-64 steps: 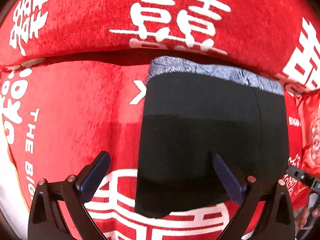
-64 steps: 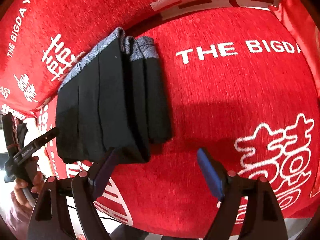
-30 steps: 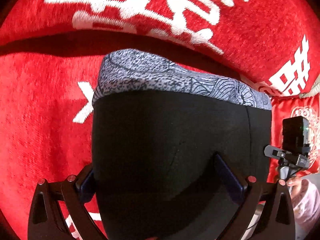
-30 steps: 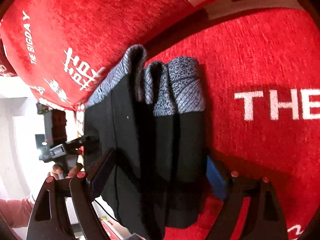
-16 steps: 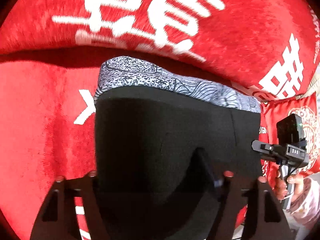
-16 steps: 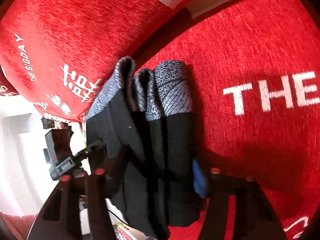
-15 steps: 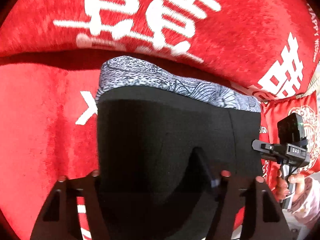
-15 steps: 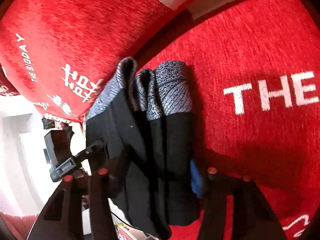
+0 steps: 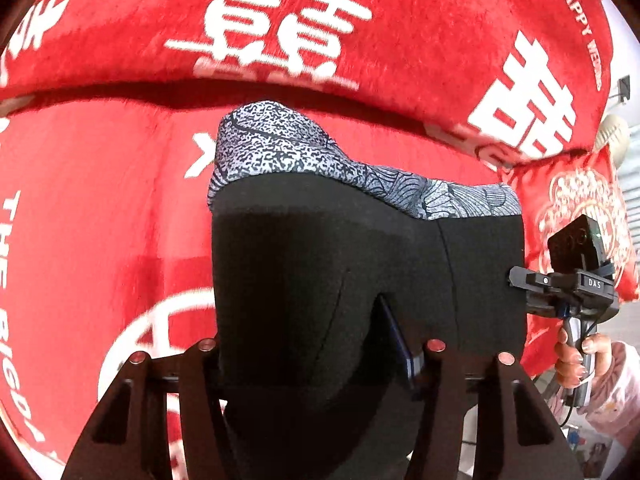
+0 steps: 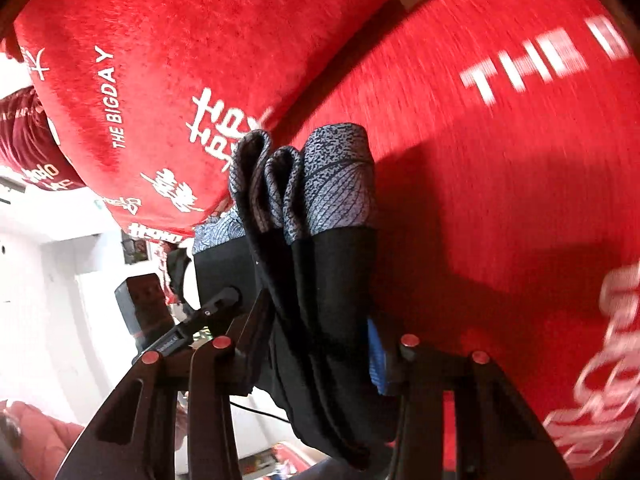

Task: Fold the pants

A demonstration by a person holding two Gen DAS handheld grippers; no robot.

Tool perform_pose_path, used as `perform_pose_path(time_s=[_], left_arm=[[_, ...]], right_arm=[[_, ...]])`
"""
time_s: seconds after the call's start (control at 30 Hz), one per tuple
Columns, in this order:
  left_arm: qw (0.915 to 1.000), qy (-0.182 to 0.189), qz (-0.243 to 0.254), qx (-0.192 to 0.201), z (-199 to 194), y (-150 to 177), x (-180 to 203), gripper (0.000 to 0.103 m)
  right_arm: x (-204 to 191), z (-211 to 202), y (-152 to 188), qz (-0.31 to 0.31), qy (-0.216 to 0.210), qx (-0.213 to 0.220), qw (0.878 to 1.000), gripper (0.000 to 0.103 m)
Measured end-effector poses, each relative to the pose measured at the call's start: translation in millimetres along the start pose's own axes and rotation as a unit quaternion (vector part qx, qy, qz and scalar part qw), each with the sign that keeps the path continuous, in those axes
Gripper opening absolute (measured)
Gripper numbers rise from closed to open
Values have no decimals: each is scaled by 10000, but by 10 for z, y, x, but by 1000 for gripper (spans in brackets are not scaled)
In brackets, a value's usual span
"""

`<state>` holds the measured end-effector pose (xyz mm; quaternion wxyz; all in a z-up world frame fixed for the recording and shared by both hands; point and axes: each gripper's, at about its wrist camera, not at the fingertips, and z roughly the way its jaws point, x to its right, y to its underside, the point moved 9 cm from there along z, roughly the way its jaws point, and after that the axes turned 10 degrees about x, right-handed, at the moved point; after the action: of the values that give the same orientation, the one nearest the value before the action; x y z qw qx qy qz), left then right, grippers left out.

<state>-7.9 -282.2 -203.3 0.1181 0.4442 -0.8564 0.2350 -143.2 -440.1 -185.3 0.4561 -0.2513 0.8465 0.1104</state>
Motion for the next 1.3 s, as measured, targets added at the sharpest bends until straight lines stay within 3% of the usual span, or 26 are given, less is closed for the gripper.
perform_pose_path(time_s=[0.07, 0.13, 0.2, 0.3, 0.4, 0.5, 0.73, 0.93, 1.0, 1.13, 1.3], left_arm=[[9999, -129, 50, -89, 23, 177, -94, 59], [9989, -414, 66, -195, 146, 358, -256, 67], [9980, -619, -3, -96, 181, 432, -431, 90], [9969, -780, -113, -70, 216, 432, -539, 103], [9955, -928, -90, -149, 192, 440, -547, 103], [9903, -1385, 24, -127, 85, 419, -500, 103], [9796, -2007, 105, 2, -383, 505, -209, 103], [9778, -2090, 120, -28, -688, 658, 89, 103], [9784, -2063, 143, -39, -729, 670, 157, 103], [9762, -2123, 446, 38, -886, 667, 287, 103], [9746, -2107, 743, 161, -1182, 670, 382, 103]], right_arm=[[87, 28, 150, 8, 80, -43, 10000, 45], [252, 93, 261, -1, 310, -105, 9995, 46], [365, 180, 303, -170, 556, -85, 9983, 51], [446, 209, 264, -125, 740, -64, 9972, 62], [465, 195, 255, -358, 1143, -149, 9927, 73], [459, 109, 272, -511, 1621, -196, 9853, 81], [375, -267, 353, -832, 2319, -195, 9690, 87], [114, -492, 512, -1286, 2814, -104, 9509, 87], [-5, -548, 532, -1467, 3004, 116, 9424, 103], [-270, -639, 597, -1666, 3209, 627, 9302, 103], [-522, -620, 810, -1584, 3444, 511, 9239, 103]])
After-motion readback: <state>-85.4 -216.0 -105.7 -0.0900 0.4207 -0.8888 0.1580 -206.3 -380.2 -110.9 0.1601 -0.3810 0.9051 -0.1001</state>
